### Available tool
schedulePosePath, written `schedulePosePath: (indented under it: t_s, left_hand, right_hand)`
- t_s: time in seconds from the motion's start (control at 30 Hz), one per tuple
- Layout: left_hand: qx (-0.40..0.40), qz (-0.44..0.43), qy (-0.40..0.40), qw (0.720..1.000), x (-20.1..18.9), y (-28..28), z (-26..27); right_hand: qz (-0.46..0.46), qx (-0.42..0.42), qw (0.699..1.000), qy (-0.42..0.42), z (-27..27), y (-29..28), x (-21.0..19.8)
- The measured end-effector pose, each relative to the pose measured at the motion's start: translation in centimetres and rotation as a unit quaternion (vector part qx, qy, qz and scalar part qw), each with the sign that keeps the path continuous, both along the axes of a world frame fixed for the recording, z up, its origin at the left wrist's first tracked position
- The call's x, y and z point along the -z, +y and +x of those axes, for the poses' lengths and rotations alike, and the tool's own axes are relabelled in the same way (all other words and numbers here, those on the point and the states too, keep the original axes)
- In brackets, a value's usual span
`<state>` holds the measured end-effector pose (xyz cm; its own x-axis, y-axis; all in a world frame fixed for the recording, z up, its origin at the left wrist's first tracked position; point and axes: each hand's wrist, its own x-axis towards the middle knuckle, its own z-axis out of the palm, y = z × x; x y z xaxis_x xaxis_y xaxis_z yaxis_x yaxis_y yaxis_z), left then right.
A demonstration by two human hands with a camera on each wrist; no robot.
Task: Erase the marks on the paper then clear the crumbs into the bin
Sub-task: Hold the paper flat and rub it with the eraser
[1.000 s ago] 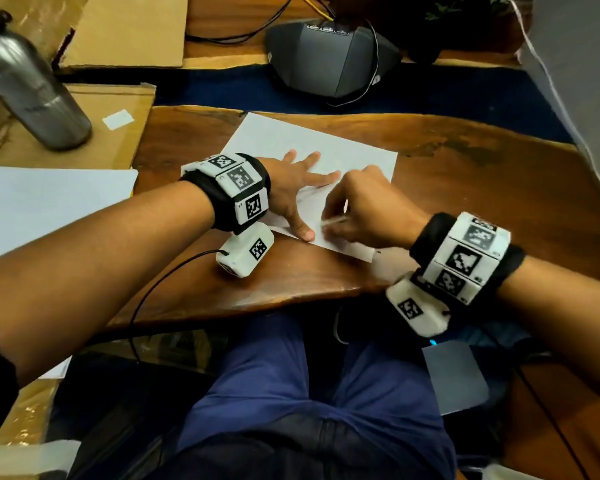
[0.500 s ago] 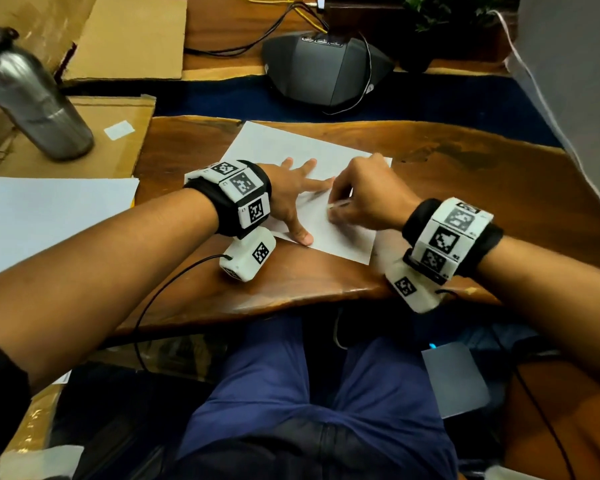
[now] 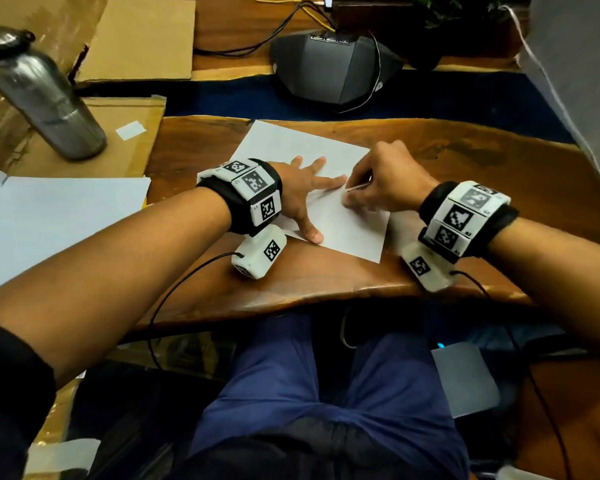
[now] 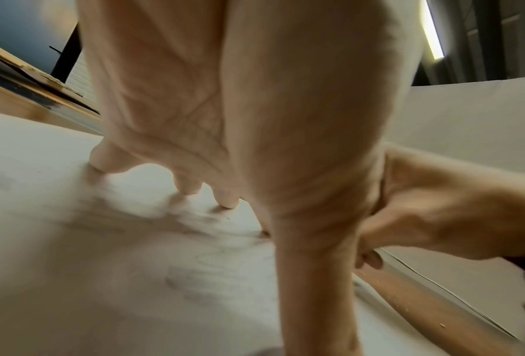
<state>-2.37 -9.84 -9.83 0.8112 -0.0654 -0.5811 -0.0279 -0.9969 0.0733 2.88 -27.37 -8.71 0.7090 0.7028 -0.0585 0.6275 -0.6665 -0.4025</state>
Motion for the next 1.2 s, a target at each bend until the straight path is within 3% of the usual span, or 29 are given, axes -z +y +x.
schedulePosePath:
  t_s: [0.07, 0.17, 0.3, 0.37, 0.47, 0.6, 0.73, 0.9, 1.03, 1.2]
  left_hand:
    - [-0.003, -0.007, -0.004, 1.0, 0.0, 0.1, -0.1]
    - [0.002, -0.012, -0.006, 1.0, 0.1, 0.1, -0.1]
    - [0.006, -0.005, -0.008, 1.0, 0.2, 0.0, 0.1]
    - [0.005, -0.009, -0.012, 1.0, 0.3, 0.3, 0.0]
    - [0.01, -0.017, -0.009, 1.0, 0.4, 0.4, 0.1]
    - [0.002, -0.008, -0.004, 1.0, 0.4, 0.3, 0.1]
    - [0.012, -0.014, -0.007, 1.0, 0.5, 0.4, 0.2]
    - [0.005, -0.006, -0.003, 1.0, 0.5, 0.3, 0.2]
    - [0.008, -0.018, -0.002, 1.0, 0.5, 0.5, 0.2]
    - [0.004, -0.011, 0.0, 1.0, 0.2, 0.3, 0.0]
  right_hand:
    - [0.003, -0.009, 1.0, -0.015, -0.5, 0.1, 0.4]
    - [-0.028, -0.113, 0.993, 0.009, -3.3, 0.7, 0.5]
    - [-0.008, -0.004, 1.0, -0.01, 0.5, 0.7, 0.0]
    - [-0.013, -0.031, 0.999, -0.026, -0.7, 1.1, 0.5]
    - [-0.029, -0.111, 0.993, 0.013, -2.9, 1.3, 0.5]
    - [-0.011, -0.023, 1.0, -0.001, 0.7, 1.1, 0.0]
    - [-0.037, -0.119, 0.992, 0.011, -2.4, 1.3, 0.7]
    - [-0.022, -0.038, 0.999, -0.021, 0.9, 1.1, -0.2]
    - [-0.043, -0.123, 0.991, 0.005, -1.9, 1.6, 0.4]
    - [-0.032, -0.031, 0.999, -0.007, 1.4, 1.3, -0.1]
